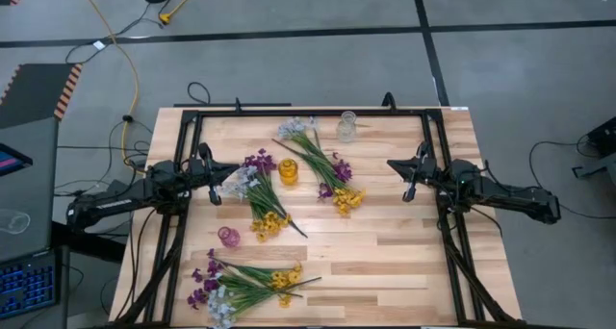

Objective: Sort flowers into vase by color
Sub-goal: Put the middle white flowers into the transparent vase

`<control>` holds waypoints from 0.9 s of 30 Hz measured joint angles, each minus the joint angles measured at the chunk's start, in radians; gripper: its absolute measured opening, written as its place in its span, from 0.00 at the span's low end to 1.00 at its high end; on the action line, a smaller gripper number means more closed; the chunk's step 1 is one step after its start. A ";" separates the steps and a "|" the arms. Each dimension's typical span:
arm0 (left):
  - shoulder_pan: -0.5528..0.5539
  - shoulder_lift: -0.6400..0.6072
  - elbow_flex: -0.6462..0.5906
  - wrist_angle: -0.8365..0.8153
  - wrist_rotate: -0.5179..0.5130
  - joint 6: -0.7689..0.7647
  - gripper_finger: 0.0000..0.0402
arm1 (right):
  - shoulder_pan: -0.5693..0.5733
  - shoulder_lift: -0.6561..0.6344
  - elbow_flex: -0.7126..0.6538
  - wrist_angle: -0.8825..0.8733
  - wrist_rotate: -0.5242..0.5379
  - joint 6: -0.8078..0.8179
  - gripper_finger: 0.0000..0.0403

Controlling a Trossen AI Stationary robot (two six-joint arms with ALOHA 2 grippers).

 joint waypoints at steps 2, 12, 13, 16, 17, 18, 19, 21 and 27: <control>0.000 0.000 0.000 0.009 -0.008 -0.040 0.01 | 0.000 0.000 0.000 0.001 0.000 0.000 0.09; 0.000 0.000 0.000 0.027 -0.150 -0.184 0.21 | 0.000 0.000 0.000 0.005 0.000 -0.003 0.09; 0.000 0.000 0.000 0.027 -0.160 -0.210 0.24 | 0.000 0.000 0.000 0.005 0.000 -0.003 0.09; 0.000 0.000 0.008 0.004 -0.179 -0.274 0.32 | 0.000 0.000 0.000 0.005 0.000 -0.002 0.09; 0.000 0.003 0.020 -0.025 -0.182 -0.283 0.35 | 0.000 0.000 0.000 0.005 0.000 -0.002 0.09; 0.000 0.009 0.032 -0.043 -0.182 -0.284 0.37 | 0.000 0.000 0.000 0.005 0.000 -0.002 0.09; 0.000 0.012 0.044 -0.053 -0.183 -0.283 0.40 | 0.000 0.000 0.000 0.005 0.000 -0.002 0.09; 0.000 0.028 0.070 -0.045 -0.184 -0.283 0.43 | 0.000 0.000 0.000 0.006 0.000 -0.002 0.09; 0.000 0.138 0.145 -0.050 -0.184 -0.322 0.47 | 0.000 0.000 0.000 0.007 0.000 0.106 0.09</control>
